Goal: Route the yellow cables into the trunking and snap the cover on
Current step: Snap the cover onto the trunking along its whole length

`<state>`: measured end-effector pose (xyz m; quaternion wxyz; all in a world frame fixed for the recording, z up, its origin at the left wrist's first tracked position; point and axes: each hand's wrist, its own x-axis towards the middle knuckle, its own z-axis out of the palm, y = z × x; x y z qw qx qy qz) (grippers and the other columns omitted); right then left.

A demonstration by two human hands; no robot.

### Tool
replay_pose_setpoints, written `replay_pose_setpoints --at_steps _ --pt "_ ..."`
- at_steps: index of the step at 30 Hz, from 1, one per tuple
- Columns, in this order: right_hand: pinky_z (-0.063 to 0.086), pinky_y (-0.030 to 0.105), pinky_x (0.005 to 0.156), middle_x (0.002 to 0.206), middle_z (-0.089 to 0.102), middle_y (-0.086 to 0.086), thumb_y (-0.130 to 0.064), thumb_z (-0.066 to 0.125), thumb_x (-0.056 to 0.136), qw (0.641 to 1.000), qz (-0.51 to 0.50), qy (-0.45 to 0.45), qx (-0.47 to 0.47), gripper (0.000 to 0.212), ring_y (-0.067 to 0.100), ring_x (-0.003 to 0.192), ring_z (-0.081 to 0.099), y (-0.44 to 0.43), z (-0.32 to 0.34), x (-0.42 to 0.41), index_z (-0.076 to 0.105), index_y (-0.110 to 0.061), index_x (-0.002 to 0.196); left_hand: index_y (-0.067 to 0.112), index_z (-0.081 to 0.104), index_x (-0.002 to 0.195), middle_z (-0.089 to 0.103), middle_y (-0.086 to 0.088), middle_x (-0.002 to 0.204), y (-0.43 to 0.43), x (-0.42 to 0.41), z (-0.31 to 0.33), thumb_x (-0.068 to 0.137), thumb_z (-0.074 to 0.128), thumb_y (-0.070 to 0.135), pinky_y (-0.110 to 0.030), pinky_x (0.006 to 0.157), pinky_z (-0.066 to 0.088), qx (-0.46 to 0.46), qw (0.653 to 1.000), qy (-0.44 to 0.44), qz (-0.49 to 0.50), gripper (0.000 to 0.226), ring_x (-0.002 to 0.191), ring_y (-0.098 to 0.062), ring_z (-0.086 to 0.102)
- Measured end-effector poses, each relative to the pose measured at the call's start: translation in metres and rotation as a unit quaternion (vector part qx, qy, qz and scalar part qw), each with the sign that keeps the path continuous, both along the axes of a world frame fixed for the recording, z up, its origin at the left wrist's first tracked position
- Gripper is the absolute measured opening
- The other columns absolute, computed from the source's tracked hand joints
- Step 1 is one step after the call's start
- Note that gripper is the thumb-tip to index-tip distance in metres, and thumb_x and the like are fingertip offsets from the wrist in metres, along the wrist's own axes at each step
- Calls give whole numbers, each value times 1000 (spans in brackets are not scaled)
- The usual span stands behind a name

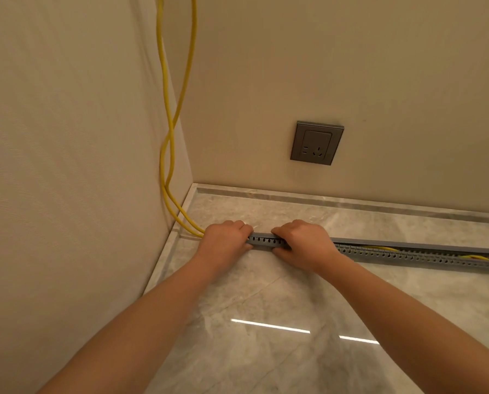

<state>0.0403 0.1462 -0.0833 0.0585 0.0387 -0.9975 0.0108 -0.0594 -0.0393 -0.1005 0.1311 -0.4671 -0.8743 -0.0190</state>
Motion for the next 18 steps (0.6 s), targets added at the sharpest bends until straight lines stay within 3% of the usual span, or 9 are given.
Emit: replay_pose_setpoints --at_steps 4,8,11,14,18 --pt "36 26 56 90 63 -6 -48 48 88 999 -28 -3 27 27 17 86 55 24 3 20 60 -26 100 20 58 113 62 1 106 6 5 4 89 55 36 -33 68 47 -2 1000 -23 5 29 96 -21 59" --pt "44 31 66 108 59 -1 -39 50 91 999 -36 -18 10 31 19 98 53 18 1 22 58 -21 115 20 51 128 57 -1 119 35 20 4 92 54 31 -37 80 47 -16 998 -47 -29 38 107 -22 55" --pt "48 33 69 114 54 0 -35 53 90 999 -49 -23 -6 35 20 103 50 19 2 24 57 -20 121 18 58 122 62 -2 107 54 32 -3 86 64 26 -36 71 49 -9 999 -27 -39 38 95 -22 61" --pt "47 33 71 111 58 1 -36 54 89 997 -65 -18 25 36 21 106 51 25 2 29 59 -19 121 21 69 97 65 4 82 62 35 -11 60 84 31 -27 53 48 -13 999 15 -36 41 69 -16 63" --pt "46 35 63 95 65 6 -30 64 85 998 -65 9 20 27 28 90 59 21 -7 31 62 -12 104 23 68 88 63 6 75 72 38 -16 55 87 37 -28 56 48 14 1000 22 -15 41 64 -16 61"
